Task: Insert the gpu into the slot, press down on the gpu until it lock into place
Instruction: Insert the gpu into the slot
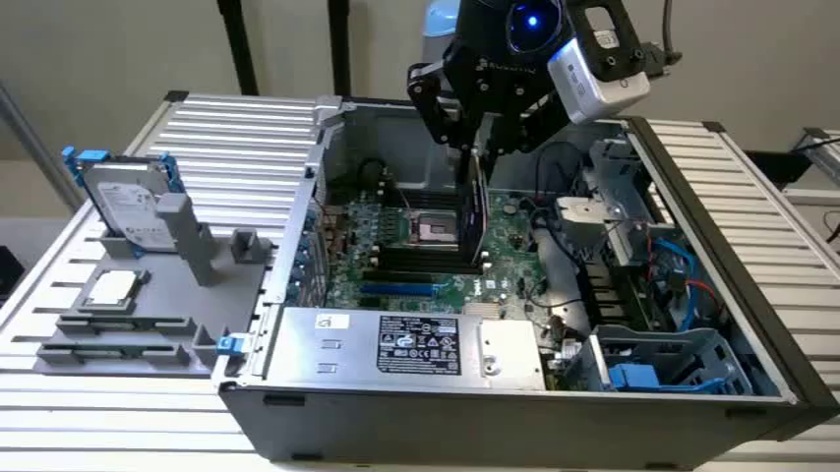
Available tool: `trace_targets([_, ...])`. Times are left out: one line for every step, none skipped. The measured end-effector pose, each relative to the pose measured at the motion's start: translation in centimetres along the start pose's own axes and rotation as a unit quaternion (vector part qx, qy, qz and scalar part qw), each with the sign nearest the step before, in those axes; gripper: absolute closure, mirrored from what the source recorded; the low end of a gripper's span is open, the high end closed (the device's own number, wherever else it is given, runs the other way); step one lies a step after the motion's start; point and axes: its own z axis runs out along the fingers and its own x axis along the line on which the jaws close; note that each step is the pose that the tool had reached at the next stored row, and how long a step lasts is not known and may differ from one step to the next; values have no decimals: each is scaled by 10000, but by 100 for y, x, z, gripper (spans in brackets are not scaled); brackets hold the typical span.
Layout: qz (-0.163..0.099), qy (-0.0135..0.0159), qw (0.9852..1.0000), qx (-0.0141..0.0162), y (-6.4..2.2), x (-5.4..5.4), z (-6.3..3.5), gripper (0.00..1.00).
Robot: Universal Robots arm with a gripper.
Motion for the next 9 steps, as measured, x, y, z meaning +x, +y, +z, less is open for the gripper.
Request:
trace_targets([0, 0, 10000, 0, 0, 0, 0, 74])
trace_targets([0, 0, 10000, 0, 0, 0, 0, 74])
trace_targets([0, 0, 10000, 0, 0, 0, 0, 74])
trace_targets([0, 0, 10000, 0, 0, 0, 0, 74])
trace_targets([0, 0, 10000, 0, 0, 0, 0, 74])
trace_targets([0, 0, 10000, 0, 0, 0, 0, 74])
trace_targets([0, 0, 10000, 0, 0, 0, 0, 74])
trace_targets([0, 0, 10000, 0, 0, 0, 0, 74])
trace_targets([0, 0, 10000, 0, 0, 0, 0, 74])
